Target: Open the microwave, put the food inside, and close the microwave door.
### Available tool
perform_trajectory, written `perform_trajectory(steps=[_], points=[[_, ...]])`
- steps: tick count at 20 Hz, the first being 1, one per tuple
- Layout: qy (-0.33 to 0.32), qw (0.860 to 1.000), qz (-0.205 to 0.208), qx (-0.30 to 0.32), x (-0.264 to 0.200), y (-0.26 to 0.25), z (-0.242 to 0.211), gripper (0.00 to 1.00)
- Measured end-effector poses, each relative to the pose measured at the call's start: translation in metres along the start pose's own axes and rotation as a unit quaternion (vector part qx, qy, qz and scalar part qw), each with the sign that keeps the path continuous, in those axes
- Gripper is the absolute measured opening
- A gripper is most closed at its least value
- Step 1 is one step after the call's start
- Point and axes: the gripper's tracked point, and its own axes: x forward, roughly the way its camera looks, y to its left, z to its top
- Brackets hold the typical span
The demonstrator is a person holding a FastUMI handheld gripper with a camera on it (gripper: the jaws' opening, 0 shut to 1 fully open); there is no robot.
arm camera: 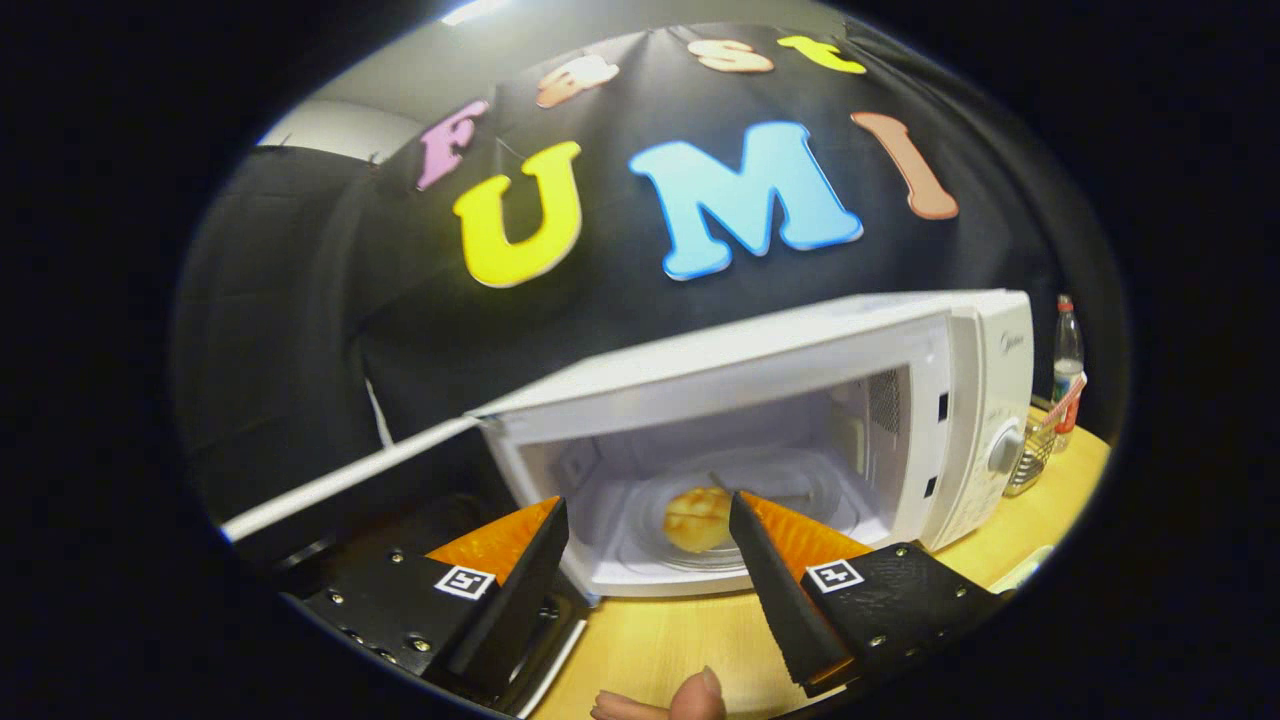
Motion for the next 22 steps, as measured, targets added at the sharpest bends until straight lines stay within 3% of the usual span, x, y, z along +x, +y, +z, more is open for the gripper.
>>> perform_trajectory(steps=[3, 9, 15, 22], points=[[-0.036, 0.996, 0.077, -0.008, -0.061, 0.067, 0.044, 0.97], [-0.023, 0.979, 0.201, -0.024, -0.146, 0.170, 0.053, 0.97], [0.024, 0.955, 0.293, -0.043, -0.182, 0.256, -0.006, 0.97], [-0.021, 0.935, 0.322, -0.145, -0.200, 0.296, -0.040, 0.97]])
